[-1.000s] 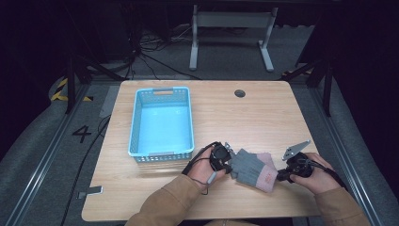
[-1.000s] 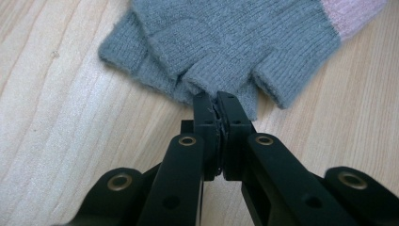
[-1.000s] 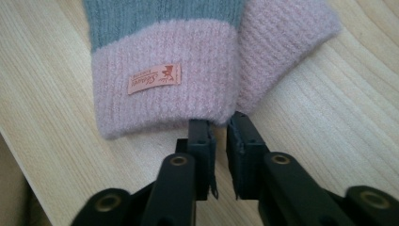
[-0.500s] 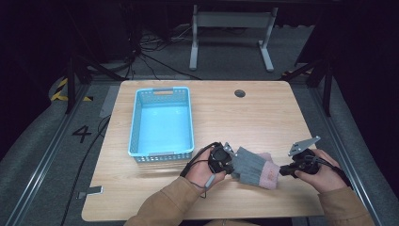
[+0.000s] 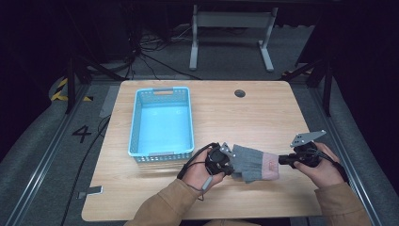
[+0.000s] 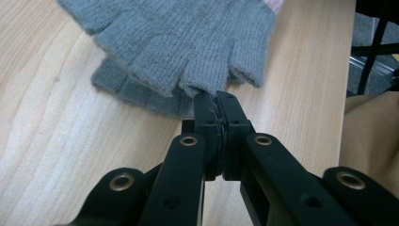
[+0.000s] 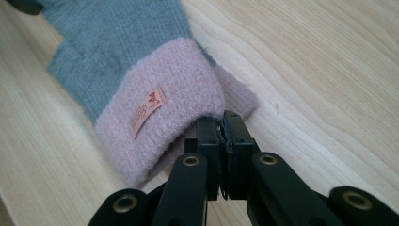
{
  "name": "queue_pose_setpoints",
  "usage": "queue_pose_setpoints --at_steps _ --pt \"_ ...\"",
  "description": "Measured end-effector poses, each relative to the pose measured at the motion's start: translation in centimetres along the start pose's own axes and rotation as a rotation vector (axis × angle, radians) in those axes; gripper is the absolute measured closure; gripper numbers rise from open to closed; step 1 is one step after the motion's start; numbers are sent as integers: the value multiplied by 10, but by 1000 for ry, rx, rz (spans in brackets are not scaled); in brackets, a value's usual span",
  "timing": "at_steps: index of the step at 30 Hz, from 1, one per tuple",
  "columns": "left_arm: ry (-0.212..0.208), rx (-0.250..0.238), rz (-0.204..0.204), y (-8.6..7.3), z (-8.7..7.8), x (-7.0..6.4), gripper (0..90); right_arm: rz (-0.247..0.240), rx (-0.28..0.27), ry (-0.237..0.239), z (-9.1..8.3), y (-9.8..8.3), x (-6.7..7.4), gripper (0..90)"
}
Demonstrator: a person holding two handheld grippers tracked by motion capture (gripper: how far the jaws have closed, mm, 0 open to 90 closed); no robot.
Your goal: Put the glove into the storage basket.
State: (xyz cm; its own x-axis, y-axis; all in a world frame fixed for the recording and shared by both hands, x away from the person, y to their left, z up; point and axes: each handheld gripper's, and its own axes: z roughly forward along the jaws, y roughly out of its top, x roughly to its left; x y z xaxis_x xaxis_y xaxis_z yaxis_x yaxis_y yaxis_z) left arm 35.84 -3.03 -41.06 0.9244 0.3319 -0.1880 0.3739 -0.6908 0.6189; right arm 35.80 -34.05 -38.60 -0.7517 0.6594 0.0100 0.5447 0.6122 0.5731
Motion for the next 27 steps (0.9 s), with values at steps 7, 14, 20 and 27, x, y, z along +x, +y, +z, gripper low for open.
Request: queue_pose_setpoints --at_steps 7,14,20,27 --pt "-11 13 10 1 4 -3 889 23 -14 -16 8 4 -6 887" --pt "-27 33 13 1 13 -5 889 44 -9 -21 16 5 -12 888" --pt "-34 48 4 -1 20 -5 890 49 4 -23 24 5 -15 889" --pt "-44 60 0 -1 25 -3 890 62 5 -21 28 5 -18 889"
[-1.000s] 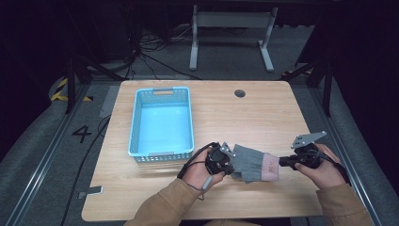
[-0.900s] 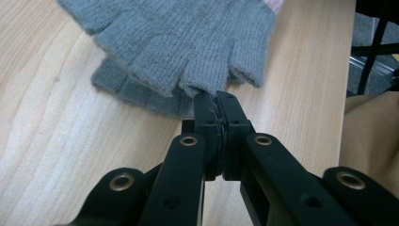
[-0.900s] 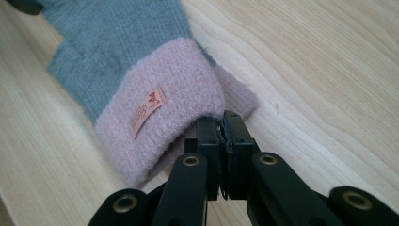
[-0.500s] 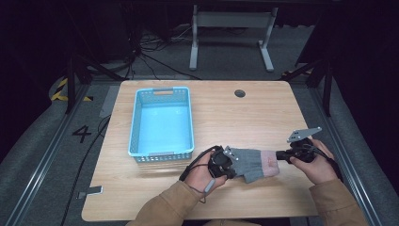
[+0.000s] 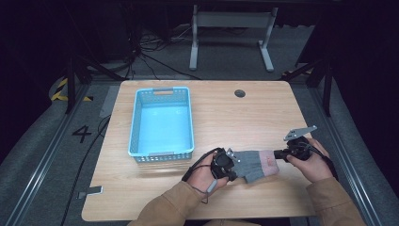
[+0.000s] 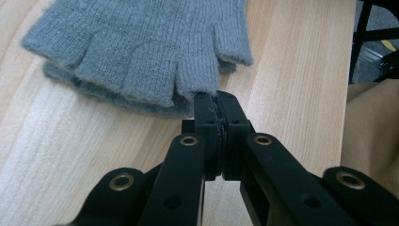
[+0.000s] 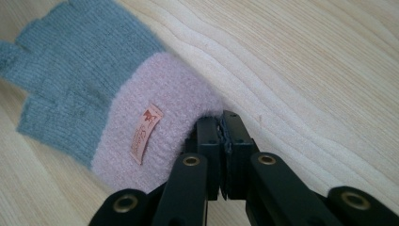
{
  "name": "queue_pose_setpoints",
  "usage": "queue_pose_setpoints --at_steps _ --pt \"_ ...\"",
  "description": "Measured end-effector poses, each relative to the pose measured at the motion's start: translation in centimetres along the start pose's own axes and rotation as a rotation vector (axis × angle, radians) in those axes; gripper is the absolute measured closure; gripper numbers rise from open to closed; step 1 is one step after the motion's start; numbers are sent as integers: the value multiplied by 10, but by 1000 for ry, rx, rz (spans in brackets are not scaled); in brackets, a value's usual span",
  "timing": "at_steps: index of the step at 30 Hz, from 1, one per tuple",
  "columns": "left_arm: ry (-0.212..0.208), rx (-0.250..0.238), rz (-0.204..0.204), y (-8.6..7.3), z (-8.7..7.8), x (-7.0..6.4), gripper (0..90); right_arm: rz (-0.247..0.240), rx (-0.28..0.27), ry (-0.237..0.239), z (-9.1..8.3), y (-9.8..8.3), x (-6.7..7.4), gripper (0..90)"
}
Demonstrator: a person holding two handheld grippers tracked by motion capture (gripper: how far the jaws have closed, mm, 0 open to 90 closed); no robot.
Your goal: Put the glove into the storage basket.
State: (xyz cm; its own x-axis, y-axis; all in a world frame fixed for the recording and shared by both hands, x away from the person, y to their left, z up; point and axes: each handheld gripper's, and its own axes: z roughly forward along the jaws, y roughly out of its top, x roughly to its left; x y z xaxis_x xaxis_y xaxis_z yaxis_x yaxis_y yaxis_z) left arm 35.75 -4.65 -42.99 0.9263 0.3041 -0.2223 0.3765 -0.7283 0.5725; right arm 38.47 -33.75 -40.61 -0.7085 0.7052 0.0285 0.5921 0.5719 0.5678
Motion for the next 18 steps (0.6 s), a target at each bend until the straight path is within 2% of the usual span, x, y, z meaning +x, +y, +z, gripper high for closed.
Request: queue_pose_setpoints --at_steps 11,18 --pt "7 16 -16 -2 5 5 895 19 -19 -19 5 0 -3 889" --pt "7 34 -19 -3 8 5 897 5 -14 -22 14 0 -3 885"
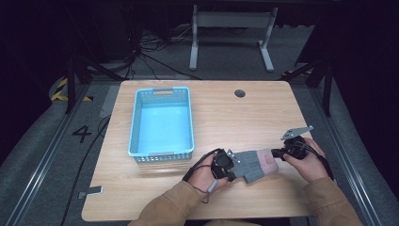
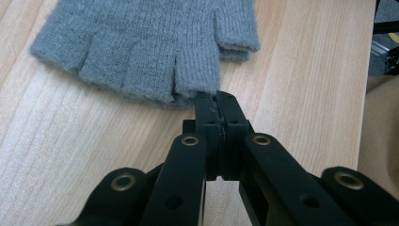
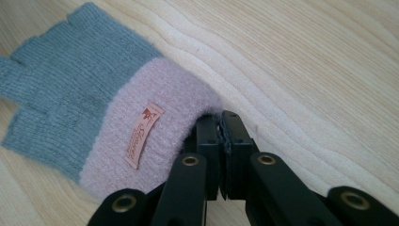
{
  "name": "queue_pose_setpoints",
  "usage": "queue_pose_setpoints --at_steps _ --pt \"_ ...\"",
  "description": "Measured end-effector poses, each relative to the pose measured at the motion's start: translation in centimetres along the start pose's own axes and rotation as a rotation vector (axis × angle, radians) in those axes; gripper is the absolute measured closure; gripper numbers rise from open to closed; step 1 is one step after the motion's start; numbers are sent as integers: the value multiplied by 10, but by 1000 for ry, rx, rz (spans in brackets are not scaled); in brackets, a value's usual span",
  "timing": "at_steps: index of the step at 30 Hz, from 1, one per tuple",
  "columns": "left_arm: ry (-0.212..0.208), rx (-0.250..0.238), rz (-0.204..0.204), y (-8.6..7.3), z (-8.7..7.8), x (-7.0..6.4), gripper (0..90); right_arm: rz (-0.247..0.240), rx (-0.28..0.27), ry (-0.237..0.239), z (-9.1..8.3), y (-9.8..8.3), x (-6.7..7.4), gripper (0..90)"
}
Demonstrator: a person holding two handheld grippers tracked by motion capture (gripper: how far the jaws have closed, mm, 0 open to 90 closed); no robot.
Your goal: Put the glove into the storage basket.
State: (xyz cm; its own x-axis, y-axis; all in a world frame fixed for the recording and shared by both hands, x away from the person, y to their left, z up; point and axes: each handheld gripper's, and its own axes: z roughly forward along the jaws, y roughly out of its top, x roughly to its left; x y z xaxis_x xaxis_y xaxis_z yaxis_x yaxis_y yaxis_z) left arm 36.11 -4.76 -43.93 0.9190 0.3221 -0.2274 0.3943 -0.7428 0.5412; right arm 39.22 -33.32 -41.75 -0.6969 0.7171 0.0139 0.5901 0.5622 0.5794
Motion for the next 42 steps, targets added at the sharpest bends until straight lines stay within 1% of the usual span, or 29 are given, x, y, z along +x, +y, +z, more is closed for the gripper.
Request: queue_pose_setpoints --at_steps 3,5,6,7,9,10,13,14,15,16,18,22,23,24,25,27,28,30,31,34,35,36,37,39,42 --pt "0 8 -6 -1 0 1 896 7 10 -1 1 -1 -1 860" --pt "-1 4 -11 -1 0 2 896 14 11 -19 -1 -2 -2 830" --pt "0 3 -10 -1 0 3 895 27 7 -10 -2 -3 -3 812" --pt "4 3 -11 -1 0 3 895 36 8 -2 -3 -4 -4 806" --pt "8 4 -9 -2 -1 4 894 43 8 -1 -6 -6 -5 803" --pt "9 2 -14 -2 -1 4 894 49 9 0 -7 -7 -5 803" --pt "19 7 -19 -3 -2 7 892 57 -6 -13 -12 -8 -7 803" --pt "16 15 -25 -3 -2 7 886 58 -11 -13 -15 -9 -7 802" --pt "17 21 -27 -3 -1 8 856 60 -15 -20 -17 -9 -7 802" --pt "19 17 -31 -3 -1 8 809 60 -23 -23 -20 -9 -7 801" --pt "21 6 -35 -3 -2 7 773 68 -34 -24 -26 -10 -7 799" --pt "62 -7 -31 -2 -6 6 692 74 -55 -37 -34 -11 -9 791" --pt "55 -11 -34 -2 -8 6 680 70 -60 -38 -36 -12 -9 784" --pt "54 -20 -40 -2 -9 6 672 72 -63 -39 -37 -12 -10 776" --pt "62 -23 -41 -1 -10 6 659 74 -62 -39 -37 -13 -10 771" --pt "72 -28 -34 1 -13 5 627 77 -66 -47 -39 -14 -10 767" --pt "71 -36 -31 2 -14 4 617 77 -68 -46 -39 -14 -11 766" --pt "69 -37 -29 3 -15 3 602 77 -74 -50 -40 -15 -12 764" --pt "73 -39 -26 5 -17 3 571 93 -80 -56 -41 -16 -13 757" --pt "86 -70 -25 10 -24 3 530 102 -76 -57 -41 -19 -16 741" --pt "86 -70 -25 10 -24 3 512 102 -76 -57 -41 -19 -16 741" --pt "92 -91 -34 13 -26 2 495 107 -80 -59 -41 -20 -17 739" --pt "87 -94 -30 15 -27 2 486 109 -78 -59 -41 -20 -17 739" --pt "78 -97 -34 20 -28 1 465 112 -81 -62 -42 -20 -17 743" --pt "70 -99 -18 27 -28 1 417 110 -102 -72 -44 -20 -19 751"
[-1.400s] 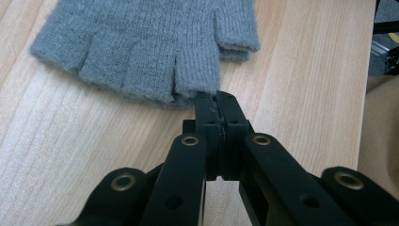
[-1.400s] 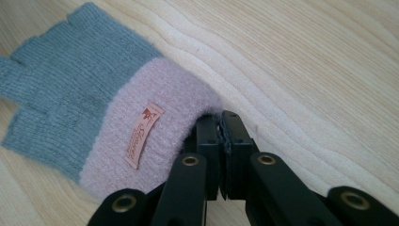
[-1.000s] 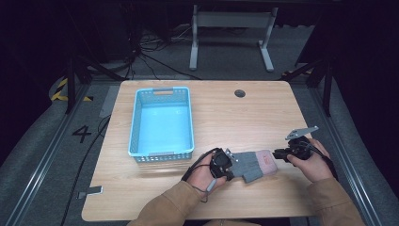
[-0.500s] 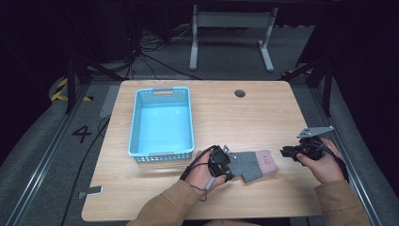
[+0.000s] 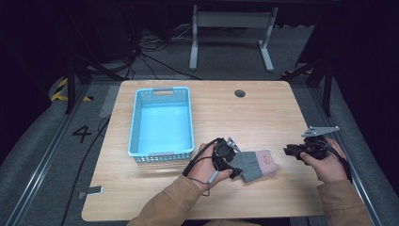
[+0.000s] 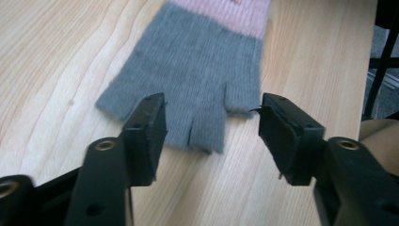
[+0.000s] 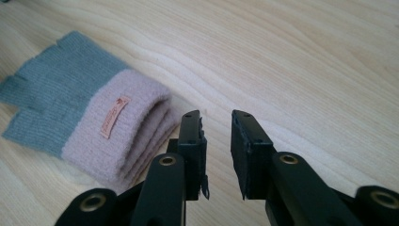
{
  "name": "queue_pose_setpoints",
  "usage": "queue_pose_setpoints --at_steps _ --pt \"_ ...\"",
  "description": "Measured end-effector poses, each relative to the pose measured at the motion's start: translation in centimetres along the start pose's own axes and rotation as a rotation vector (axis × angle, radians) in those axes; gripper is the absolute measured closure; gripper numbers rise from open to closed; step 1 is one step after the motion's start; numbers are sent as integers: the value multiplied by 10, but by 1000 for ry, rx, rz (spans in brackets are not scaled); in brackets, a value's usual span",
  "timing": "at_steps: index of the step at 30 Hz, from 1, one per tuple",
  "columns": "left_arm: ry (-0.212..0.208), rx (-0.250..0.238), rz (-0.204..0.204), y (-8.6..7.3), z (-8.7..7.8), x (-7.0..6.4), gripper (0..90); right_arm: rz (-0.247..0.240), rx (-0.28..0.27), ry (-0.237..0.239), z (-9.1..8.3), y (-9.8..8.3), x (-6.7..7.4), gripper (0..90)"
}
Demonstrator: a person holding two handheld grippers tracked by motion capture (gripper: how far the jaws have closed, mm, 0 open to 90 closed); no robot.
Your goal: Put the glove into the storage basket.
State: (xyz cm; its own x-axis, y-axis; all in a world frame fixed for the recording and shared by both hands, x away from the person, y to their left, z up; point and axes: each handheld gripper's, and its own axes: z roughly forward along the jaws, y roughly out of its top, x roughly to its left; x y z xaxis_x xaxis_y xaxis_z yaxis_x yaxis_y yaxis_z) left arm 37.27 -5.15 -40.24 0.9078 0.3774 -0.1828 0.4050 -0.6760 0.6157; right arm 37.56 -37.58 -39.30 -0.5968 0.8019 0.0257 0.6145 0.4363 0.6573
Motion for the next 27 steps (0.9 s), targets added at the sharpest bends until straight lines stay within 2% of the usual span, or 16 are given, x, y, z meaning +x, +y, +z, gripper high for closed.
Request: queue_pose_setpoints --at_steps 5,15,17,20,27 --pt "-16 -28 -17 10 8 7 356 7 -16 -7 -4 0 -3 752" --pt "-24 -20 -2 28 31 12 291 21 -20 1 -6 -1 -5 748" --pt "-24 -19 -2 29 34 12 288 20 -17 2 -6 -1 -5 741" --pt "-33 8 4 33 47 13 273 18 -20 11 -6 -1 -4 729" --pt "-36 17 10 36 63 15 239 21 -25 19 -5 -1 -5 718"
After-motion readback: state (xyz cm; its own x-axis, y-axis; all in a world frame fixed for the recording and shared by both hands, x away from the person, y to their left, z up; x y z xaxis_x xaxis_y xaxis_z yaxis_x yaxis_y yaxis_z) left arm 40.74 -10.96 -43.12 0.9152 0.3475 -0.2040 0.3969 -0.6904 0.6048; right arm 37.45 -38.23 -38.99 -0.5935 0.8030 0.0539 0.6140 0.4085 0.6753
